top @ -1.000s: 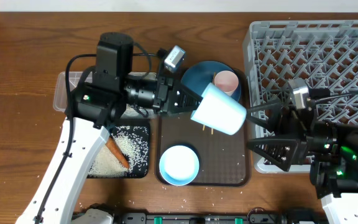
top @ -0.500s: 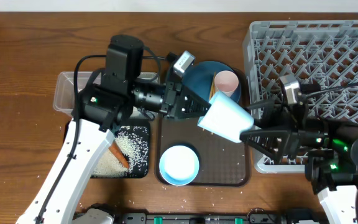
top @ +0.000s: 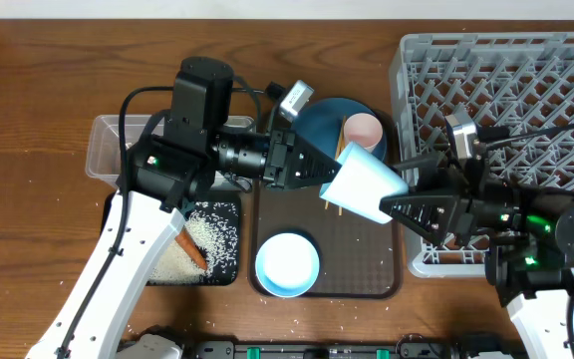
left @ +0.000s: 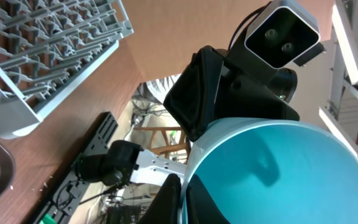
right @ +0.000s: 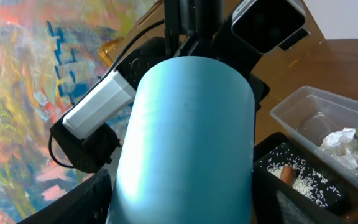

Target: Sort waste into correct bins and load items into the dishwasher rack

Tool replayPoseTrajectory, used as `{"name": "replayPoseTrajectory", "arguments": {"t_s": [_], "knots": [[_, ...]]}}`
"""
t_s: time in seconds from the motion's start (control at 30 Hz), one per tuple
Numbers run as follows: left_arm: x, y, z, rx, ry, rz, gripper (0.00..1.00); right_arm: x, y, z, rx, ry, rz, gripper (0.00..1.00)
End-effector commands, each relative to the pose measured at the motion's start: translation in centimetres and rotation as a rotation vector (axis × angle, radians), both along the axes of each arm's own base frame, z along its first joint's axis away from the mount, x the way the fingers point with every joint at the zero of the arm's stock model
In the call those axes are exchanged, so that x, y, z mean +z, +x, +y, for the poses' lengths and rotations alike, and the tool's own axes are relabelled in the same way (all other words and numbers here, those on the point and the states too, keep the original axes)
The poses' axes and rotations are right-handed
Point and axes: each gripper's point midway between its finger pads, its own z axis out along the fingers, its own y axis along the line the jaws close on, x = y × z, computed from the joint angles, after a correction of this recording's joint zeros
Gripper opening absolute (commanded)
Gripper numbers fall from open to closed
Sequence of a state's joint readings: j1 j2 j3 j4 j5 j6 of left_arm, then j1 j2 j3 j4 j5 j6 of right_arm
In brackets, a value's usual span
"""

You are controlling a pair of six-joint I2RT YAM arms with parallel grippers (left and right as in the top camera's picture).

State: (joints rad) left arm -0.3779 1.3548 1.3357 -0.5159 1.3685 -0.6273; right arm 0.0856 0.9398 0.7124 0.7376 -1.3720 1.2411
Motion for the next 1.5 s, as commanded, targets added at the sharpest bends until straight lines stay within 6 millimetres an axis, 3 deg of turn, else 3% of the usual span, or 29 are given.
{"name": "replayPoseTrajectory", "arguments": {"t_s": [0.0,0.27,0.4,0.57,0.77,1.0,1.03,1.1,1.3,1.47], "knots": [[0.1,0.5,-0.2,0.022,0.011,-0.051,0.06,0.4,-0.3,0.3,0.010,0.000,-0.037,0.69],[-0.2,1.2,-0.2,0.055,0.031,-0.063,0.06,0.2,-0.5,0.3,0.026,-0.008,-0.035,0.72],[0.0,1.3,-0.3,0.056,0.023,-0.083,0.06,0.0,-0.8,0.3,0.042,-0.018,-0.035,0.83],[0.0,1.3,-0.3,0.056,0.021,-0.087,0.06,0.0,-0.9,0.3,0.046,-0.020,-0.035,0.64],[0.0,1.3,-0.3,0.056,0.021,-0.087,0.06,0.0,-0.9,0.3,0.045,-0.020,-0.036,0.52],[0.1,1.9,0.1,0.074,0.017,-0.098,0.17,-0.3,-0.4,0.2,0.032,-0.023,-0.066,0.51],[0.1,2.3,0.3,0.089,0.021,-0.101,0.22,-0.4,-0.1,0.1,0.029,-0.024,-0.062,0.49],[-0.1,3.2,0.9,0.133,0.036,-0.106,0.24,-0.7,0.4,0.0,0.022,-0.026,-0.055,0.47],[-0.6,5.6,2.8,0.240,0.068,-0.110,0.25,-1.4,1.9,-0.4,-0.003,-0.031,-0.040,0.50],[-0.7,6.9,4.2,0.299,0.078,-0.110,0.26,-2.3,3.5,-2.0,-0.050,-0.048,-0.029,0.52]]}}
